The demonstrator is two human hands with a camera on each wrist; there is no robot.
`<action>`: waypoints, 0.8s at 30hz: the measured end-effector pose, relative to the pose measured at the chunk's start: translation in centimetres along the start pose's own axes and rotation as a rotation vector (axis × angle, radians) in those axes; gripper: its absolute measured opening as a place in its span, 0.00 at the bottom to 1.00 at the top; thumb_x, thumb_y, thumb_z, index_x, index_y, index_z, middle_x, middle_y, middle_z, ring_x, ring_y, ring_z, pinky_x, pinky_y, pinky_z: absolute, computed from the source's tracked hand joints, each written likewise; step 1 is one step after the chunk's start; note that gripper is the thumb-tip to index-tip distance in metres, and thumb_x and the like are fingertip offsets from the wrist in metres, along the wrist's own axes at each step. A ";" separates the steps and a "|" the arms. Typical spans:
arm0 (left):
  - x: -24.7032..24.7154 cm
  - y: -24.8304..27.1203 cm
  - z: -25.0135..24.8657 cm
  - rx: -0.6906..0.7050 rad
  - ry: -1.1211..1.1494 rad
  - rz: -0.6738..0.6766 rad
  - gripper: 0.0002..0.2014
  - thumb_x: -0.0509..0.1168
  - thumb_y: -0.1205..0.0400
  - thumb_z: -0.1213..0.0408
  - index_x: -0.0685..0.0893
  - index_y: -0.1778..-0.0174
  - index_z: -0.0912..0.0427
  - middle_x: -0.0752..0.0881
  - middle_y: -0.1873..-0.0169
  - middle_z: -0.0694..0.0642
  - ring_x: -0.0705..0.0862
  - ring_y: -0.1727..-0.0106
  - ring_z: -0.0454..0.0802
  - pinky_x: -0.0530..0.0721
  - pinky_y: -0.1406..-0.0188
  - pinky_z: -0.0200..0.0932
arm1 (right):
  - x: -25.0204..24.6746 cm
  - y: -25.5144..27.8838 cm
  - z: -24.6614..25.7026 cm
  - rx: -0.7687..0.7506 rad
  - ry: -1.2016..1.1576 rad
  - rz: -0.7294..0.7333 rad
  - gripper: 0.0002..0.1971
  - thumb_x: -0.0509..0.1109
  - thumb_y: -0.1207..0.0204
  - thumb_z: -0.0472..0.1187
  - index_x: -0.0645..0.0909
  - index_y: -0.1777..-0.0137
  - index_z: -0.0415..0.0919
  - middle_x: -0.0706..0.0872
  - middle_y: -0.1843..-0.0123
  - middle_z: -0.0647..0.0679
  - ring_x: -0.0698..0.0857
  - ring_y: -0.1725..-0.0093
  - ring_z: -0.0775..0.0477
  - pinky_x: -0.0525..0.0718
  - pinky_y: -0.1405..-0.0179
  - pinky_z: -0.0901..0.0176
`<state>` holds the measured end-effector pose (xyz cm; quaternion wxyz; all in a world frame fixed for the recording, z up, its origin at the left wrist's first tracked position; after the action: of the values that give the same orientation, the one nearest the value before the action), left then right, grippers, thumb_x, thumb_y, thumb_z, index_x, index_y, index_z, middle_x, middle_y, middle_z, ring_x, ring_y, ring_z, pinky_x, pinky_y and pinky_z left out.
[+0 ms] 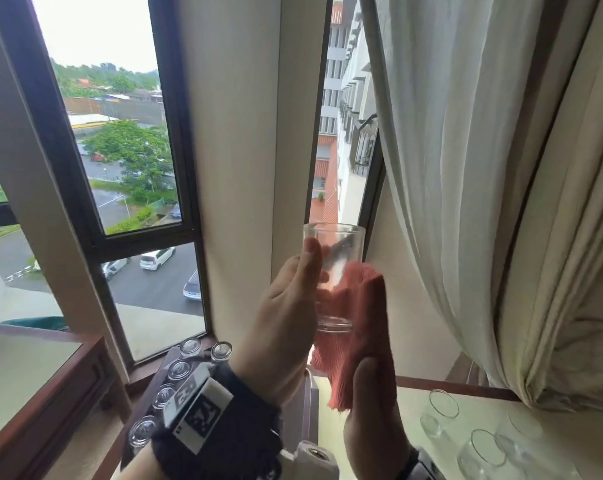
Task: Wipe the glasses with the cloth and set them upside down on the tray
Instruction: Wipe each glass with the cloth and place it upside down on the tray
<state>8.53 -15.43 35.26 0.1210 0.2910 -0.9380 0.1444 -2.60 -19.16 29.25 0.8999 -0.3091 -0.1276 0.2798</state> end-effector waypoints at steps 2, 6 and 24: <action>0.6 0.4 -0.1 0.033 -0.011 0.035 0.28 0.57 0.17 0.37 0.85 0.36 0.56 0.82 0.58 0.68 0.85 0.56 0.58 0.89 0.51 0.50 | -0.4 -0.8 -0.8 0.174 -0.054 -0.079 0.43 0.62 0.43 0.88 0.84 0.44 0.53 0.92 0.56 0.56 0.89 0.52 0.62 0.82 0.57 0.73; 1.4 0.9 1.0 0.109 -0.154 0.082 0.30 0.53 0.12 0.39 0.83 0.31 0.61 0.87 0.56 0.55 0.88 0.58 0.42 0.87 0.55 0.34 | -2.4 -4.4 -2.0 0.278 -0.100 -0.077 0.31 0.77 0.23 0.53 0.74 0.26 0.38 0.89 0.44 0.27 0.92 0.47 0.42 0.84 0.37 0.69; -1.1 -1.4 2.1 -0.056 -0.020 0.071 0.29 0.54 0.10 0.38 0.84 0.31 0.60 0.84 0.55 0.61 0.85 0.55 0.57 0.87 0.52 0.43 | 0.2 -4.5 -2.5 0.296 -0.028 0.036 0.48 0.57 0.37 0.87 0.77 0.27 0.52 0.93 0.48 0.59 0.91 0.50 0.56 0.86 0.50 0.68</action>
<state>9.87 -16.68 33.21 0.1145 0.2553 -0.9526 0.1196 0.48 -23.24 30.16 0.9287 -0.1713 -0.0917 0.3159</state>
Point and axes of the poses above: each hand's wrist, its own y-axis away from the middle knuckle, its own x-axis out of the palm, z = x × y, the point moved 5 cm from there along -y, towards the middle knuckle
